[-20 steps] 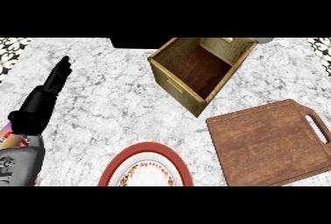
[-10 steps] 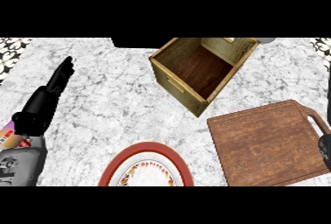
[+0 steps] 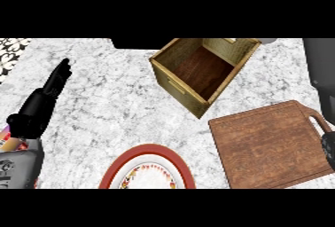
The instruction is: Pick the tomato from the cutting board and place it in the basket
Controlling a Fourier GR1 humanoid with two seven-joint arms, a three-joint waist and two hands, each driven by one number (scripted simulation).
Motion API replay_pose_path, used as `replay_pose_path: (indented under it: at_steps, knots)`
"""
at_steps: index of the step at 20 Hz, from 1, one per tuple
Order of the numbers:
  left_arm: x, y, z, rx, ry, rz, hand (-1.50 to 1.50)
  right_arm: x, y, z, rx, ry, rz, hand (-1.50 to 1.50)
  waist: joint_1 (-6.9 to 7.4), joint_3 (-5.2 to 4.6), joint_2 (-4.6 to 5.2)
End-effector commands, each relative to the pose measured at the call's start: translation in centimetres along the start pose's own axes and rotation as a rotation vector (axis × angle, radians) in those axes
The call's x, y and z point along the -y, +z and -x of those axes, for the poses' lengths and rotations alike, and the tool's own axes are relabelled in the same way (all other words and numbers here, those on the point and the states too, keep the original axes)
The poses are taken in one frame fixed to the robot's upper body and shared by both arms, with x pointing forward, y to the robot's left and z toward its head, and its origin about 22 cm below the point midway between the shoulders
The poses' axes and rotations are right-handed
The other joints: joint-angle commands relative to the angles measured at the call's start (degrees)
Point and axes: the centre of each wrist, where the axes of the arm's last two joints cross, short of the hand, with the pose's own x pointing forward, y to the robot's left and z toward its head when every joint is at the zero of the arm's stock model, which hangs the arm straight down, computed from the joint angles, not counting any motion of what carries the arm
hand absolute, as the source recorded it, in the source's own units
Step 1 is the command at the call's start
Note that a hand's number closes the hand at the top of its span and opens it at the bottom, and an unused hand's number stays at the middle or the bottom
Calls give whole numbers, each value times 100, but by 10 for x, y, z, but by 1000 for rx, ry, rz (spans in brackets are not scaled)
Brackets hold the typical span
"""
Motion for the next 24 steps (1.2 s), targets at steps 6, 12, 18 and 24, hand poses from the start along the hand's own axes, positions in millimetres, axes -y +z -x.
replay_pose_path:
  at_steps: [6,12,18,24]
  knots:
    - [-1,7,3,-18,10,-10,0,6,-11,-1,-92,321,-86,150,-55,2,-23]
    - [16,-1,5,0,5,-4,0,-21,-22,6,-55,156,-209,-150,-89,5,-5]
    - [7,-10,-3,-2,-9,-16,0,-14,-18,-2,-20,-23,-89,-150,-31,4,22]
    - [-1,4,2,-3,-11,-4,0,16,-18,18,-62,-390,171,-150,-32,8,-2]
